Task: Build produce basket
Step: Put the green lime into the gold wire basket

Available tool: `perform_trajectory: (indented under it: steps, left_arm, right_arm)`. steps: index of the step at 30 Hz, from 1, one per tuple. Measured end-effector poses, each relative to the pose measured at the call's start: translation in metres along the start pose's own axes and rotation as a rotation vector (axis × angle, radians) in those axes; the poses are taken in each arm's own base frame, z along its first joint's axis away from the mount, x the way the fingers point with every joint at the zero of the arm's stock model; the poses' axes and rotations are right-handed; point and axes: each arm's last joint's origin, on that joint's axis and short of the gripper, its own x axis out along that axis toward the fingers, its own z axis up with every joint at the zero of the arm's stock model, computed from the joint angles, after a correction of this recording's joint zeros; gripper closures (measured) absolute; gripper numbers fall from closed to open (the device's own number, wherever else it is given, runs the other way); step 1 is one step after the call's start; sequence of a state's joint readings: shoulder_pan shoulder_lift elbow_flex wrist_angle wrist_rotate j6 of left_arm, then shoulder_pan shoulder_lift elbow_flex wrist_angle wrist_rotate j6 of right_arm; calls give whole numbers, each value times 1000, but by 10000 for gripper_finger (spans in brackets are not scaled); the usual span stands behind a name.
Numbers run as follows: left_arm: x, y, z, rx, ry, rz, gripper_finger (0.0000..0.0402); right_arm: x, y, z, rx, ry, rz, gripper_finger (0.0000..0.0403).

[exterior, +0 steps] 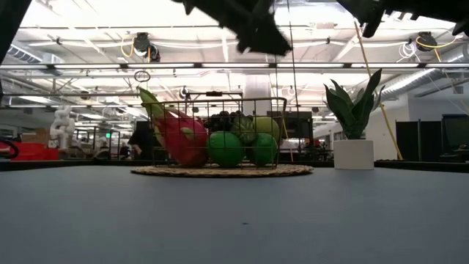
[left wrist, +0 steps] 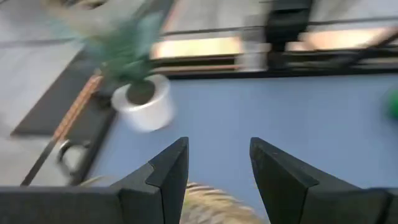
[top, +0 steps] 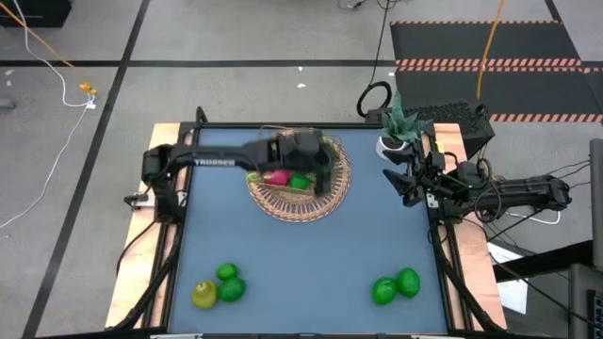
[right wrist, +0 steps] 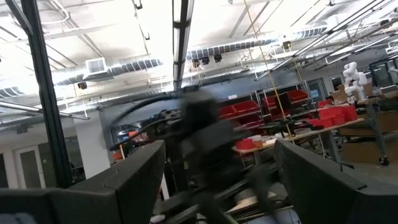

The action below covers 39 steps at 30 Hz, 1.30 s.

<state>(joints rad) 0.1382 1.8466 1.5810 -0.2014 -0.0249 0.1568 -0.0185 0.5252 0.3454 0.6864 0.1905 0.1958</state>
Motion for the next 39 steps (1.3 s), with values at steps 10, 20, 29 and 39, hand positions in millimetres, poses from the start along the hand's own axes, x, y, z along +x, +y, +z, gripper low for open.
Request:
perform_trajectory:
  steps: [10,20,29,39]
  left_arm:
    - [64,-132,-19,-58,-265,-223,162]
    - [136,-187,-52,-73,-221,-370,35]
    - [173,-229,-46,-38,-186,-431,4]
    - [175,-245,-47,-111,-189,-488,7]
  right_arm:
    - [0,0,0,14,-7,9,106]
    - [1,0,0,3,-3,6,106]
    - [1,-1,-1,1,-3,-21,106]
    - [1,-2,-6,41,51,-30,106]
